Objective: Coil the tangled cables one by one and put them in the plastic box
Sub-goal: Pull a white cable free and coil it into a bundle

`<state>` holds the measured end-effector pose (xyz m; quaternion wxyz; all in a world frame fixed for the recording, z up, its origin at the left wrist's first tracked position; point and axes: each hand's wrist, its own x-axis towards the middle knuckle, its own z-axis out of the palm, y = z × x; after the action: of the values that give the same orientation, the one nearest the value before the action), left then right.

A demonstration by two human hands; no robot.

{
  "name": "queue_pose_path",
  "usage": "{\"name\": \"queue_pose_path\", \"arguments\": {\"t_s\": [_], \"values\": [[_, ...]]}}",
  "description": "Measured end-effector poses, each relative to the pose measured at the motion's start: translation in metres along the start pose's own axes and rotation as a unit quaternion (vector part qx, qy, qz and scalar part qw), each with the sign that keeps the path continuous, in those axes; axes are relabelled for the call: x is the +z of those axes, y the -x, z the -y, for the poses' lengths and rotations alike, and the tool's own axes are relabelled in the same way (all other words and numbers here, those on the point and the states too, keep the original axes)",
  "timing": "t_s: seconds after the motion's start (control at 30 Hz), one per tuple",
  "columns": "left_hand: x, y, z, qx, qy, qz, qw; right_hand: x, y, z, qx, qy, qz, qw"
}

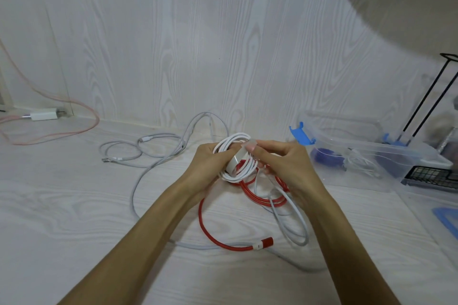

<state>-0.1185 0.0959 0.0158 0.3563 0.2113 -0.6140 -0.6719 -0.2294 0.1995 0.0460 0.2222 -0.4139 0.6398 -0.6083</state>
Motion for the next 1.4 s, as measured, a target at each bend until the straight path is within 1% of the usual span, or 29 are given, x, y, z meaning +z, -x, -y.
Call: {"name": "queue_pose_path", "arguments": {"t_s": [0.1, 0.17, 0.2, 0.23, 0.3, 0.33, 0.37, 0.47, 0.57, 0.6, 0.63, 0.7, 0.83, 0.97, 1.03, 1.17, 1.27, 1.33, 1.4], "values": [[0.002, 0.001, -0.002, 0.005, 0.018, 0.019, 1.0, 0.0, -0.002, -0.004, 0.006, -0.026, -0.005, 1.0], [0.003, 0.0, -0.002, -0.009, 0.058, 0.039, 0.998, 0.0, -0.004, -0.006, 0.01, -0.041, -0.02, 0.999], [0.004, -0.001, -0.002, -0.022, 0.083, 0.047, 0.995, 0.001, -0.005, -0.009, -0.003, -0.025, -0.042, 0.999], [0.004, -0.002, -0.001, -0.033, 0.102, 0.05, 0.993, 0.003, -0.006, -0.012, -0.027, 0.016, -0.073, 0.997], [0.007, -0.003, 0.003, -0.03, 0.066, 0.031, 0.997, 0.008, -0.007, -0.017, -0.094, 0.125, -0.134, 0.979], [0.008, -0.004, 0.005, -0.016, 0.036, 0.016, 0.999, 0.01, -0.007, -0.019, -0.124, 0.16, -0.151, 0.968], [0.008, -0.004, 0.006, -0.003, 0.018, 0.005, 1.0, 0.012, -0.006, -0.019, -0.144, 0.17, -0.157, 0.962], [0.003, -0.008, 0.011, 0.02, -0.007, -0.016, 1.0, 0.012, -0.006, -0.021, -0.152, 0.151, -0.146, 0.966], [0.001, -0.008, 0.012, 0.078, -0.076, -0.041, 0.993, 0.013, -0.005, -0.02, -0.153, 0.122, -0.12, 0.973], [0.001, -0.008, 0.012, 0.091, -0.082, -0.058, 0.991, 0.014, -0.004, -0.02, -0.156, 0.12, -0.11, 0.974], [0.001, -0.007, 0.012, 0.094, -0.08, -0.075, 0.989, 0.016, -0.004, -0.02, -0.158, 0.12, -0.101, 0.975], [-0.001, -0.008, 0.009, 0.073, -0.065, -0.087, 0.991, 0.017, -0.003, -0.02, -0.156, 0.111, -0.091, 0.977], [-0.002, -0.008, 0.006, 0.03, -0.038, -0.031, 0.998, 0.015, -0.003, -0.02, -0.158, 0.107, -0.099, 0.977], [-0.004, -0.008, 0.007, 0.047, -0.054, -0.032, 0.997, 0.015, -0.004, -0.019, -0.152, 0.106, -0.099, 0.978], [-0.003, -0.007, 0.005, 0.049, -0.041, -0.03, 0.997, 0.015, -0.004, -0.018, -0.152, 0.105, -0.1, 0.978], [-0.002, -0.006, 0.004, 0.051, -0.034, -0.013, 0.998, 0.01, -0.006, -0.017, -0.12, 0.078, -0.127, 0.982], [-0.003, -0.004, 0.004, 0.043, -0.032, -0.001, 0.999, 0.005, -0.005, -0.015, -0.101, 0.057, -0.091, 0.989], [-0.003, -0.004, 0.005, 0.034, -0.037, 0.002, 0.999, 0.005, -0.004, -0.014, -0.116, 0.07, -0.07, 0.988], [-0.001, -0.003, 0.004, 0.028, -0.03, 0.008, 0.999, 0.008, -0.003, -0.015, -0.163, 0.095, -0.09, 0.978]]}}
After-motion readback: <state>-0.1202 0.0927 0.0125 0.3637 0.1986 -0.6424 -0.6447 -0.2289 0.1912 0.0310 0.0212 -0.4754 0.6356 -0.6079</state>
